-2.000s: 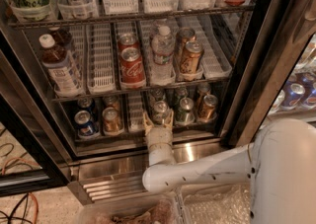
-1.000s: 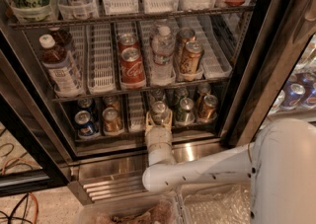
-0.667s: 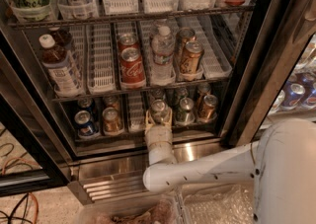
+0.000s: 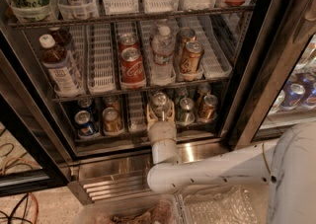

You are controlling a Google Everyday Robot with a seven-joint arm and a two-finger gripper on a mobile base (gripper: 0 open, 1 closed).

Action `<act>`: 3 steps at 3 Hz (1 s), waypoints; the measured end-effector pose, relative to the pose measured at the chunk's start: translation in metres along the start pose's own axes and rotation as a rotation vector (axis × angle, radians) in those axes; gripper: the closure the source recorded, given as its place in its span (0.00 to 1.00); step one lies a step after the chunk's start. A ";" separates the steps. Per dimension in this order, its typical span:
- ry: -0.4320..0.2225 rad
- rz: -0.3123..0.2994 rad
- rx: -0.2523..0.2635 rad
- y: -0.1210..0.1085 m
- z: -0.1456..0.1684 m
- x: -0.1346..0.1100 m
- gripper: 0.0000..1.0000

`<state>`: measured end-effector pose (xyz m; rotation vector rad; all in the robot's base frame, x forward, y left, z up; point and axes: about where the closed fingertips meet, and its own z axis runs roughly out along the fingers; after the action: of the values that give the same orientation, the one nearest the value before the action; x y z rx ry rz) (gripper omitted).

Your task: Pick 7up can from bottom shelf of fridge

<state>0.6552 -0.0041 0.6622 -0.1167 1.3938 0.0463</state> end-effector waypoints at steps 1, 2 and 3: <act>0.006 0.001 -0.041 0.000 -0.026 -0.014 1.00; 0.039 0.008 -0.103 0.003 -0.060 -0.021 1.00; 0.058 0.025 -0.162 0.008 -0.086 -0.030 1.00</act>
Offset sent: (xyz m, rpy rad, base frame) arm -0.1083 -0.0036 0.0080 -0.0260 0.0921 0.1754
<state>0.5649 -0.0043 0.6763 -0.2370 1.4487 0.1773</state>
